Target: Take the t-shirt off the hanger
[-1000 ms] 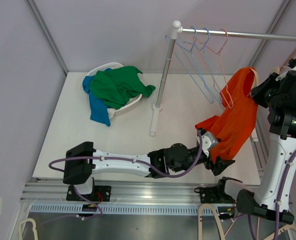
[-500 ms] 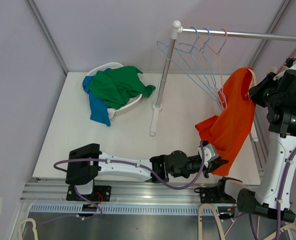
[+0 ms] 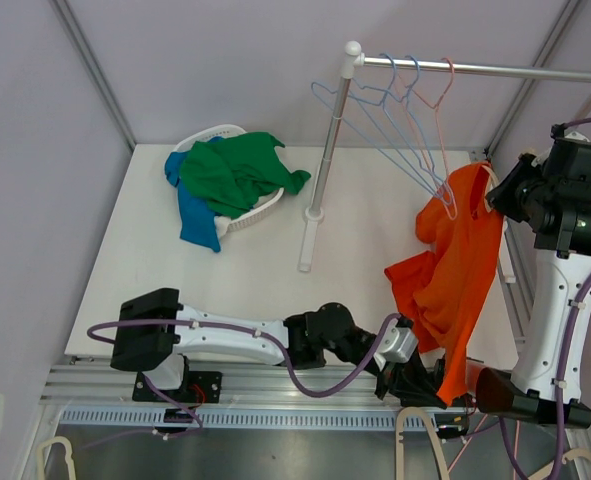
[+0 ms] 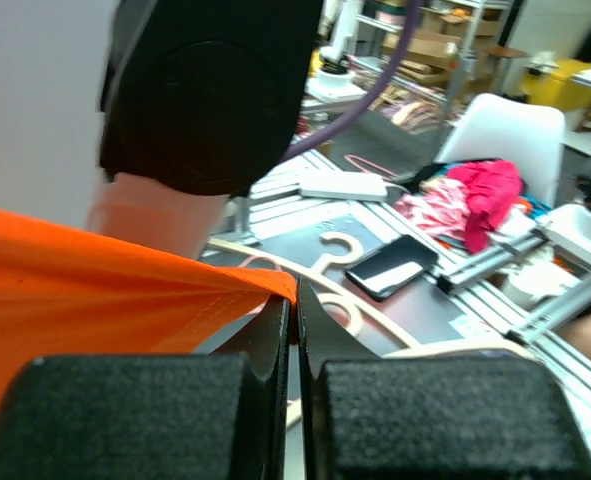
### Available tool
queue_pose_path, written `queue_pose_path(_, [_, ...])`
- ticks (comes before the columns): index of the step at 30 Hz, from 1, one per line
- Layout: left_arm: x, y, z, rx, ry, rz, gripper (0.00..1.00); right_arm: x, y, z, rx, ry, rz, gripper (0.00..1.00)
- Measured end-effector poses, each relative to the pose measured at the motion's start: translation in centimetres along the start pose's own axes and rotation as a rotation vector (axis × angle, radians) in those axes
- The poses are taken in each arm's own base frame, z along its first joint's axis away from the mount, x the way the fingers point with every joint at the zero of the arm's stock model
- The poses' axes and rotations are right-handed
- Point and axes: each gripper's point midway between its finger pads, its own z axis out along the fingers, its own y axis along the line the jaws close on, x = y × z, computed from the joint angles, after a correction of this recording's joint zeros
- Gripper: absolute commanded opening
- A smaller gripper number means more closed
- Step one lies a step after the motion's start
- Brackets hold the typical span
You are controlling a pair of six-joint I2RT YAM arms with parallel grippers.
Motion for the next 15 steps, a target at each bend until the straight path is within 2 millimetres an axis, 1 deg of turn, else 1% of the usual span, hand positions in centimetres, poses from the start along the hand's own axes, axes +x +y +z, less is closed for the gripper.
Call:
queue_pose_path(2, [-0.3, -0.6, 0.1, 0.030, 0.009, -0.015, 0.01, 0.3, 0.0, -0.1, -0.001, 0.008, 0.000, 0.00])
queue_pose_path(5, [-0.9, -0.3, 0.6, 0.017, 0.034, -0.022, 0.01, 0.3, 0.2, -0.2, -0.007, 0.004, -0.005, 0.00])
queue_pose_path(8, [-1.3, 1.4, 0.6, -0.086, 0.058, -0.016, 0.01, -0.4, 0.5, -0.1, -0.017, -0.029, -0.011, 0.00])
queue_pose_path(9, [-1.3, 2.3, 0.4, -0.148, 0.067, -0.021, 0.07, -0.8, 0.7, 0.0, -0.021, -0.042, -0.012, 0.00])
queue_pose_path(10, [-1.2, 3.2, 0.2, -0.205, 0.076, -0.028, 0.18, -1.1, 0.8, 0.0, -0.025, -0.056, -0.015, 0.00])
queue_pose_path(11, [-1.0, 4.3, -0.2, -0.270, 0.087, -0.039, 0.55, -1.5, 0.9, 0.0, -0.027, -0.072, -0.016, 0.00])
queue_pose_path(14, [0.2, 8.0, -2.1, -0.490, 0.126, -0.093, 0.99, -2.4, 1.3, 0.1, -0.037, -0.110, -0.021, 0.00])
queue_pose_path(15, [0.7, 9.4, -3.1, -0.581, 0.136, -0.116, 0.99, -2.6, 1.4, 0.1, -0.039, -0.118, -0.021, 0.00])
